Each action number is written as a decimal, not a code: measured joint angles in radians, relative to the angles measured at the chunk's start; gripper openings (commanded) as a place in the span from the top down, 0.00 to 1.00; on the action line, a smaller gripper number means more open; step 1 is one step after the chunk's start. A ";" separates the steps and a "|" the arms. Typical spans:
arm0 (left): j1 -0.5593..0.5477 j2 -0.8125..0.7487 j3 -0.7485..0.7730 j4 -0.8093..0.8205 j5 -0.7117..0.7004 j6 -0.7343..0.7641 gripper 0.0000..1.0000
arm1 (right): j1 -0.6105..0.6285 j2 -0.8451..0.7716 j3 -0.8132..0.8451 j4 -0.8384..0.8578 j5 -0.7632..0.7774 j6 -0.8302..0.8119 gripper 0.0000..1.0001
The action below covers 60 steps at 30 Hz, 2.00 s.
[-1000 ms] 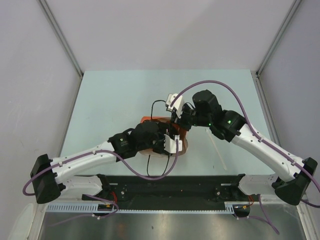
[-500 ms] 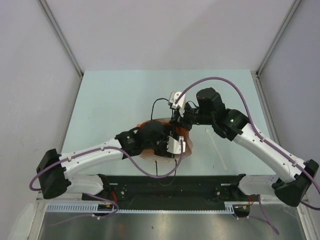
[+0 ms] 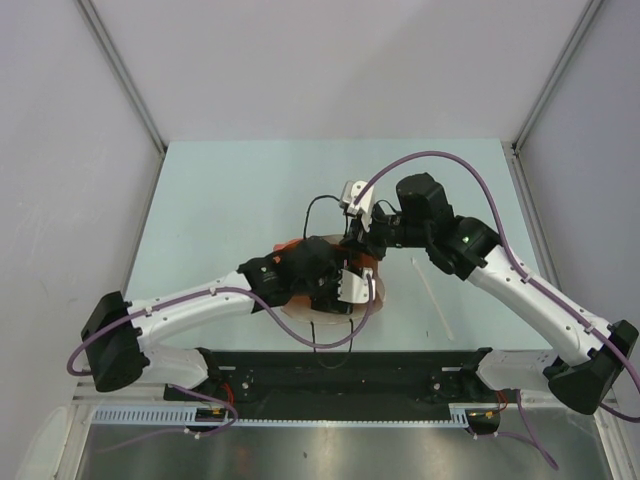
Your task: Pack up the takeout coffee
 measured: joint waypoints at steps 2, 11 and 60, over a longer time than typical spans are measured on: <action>0.004 0.010 0.008 -0.006 0.003 -0.004 0.65 | 0.000 0.000 -0.004 0.000 0.000 0.000 1.00; 0.025 0.054 0.051 -0.029 0.028 -0.018 0.66 | -0.005 0.000 -0.008 -0.001 0.004 -0.002 1.00; 0.079 0.001 0.128 -0.156 0.045 -0.008 0.70 | -0.005 0.071 0.014 0.040 0.174 -0.094 1.00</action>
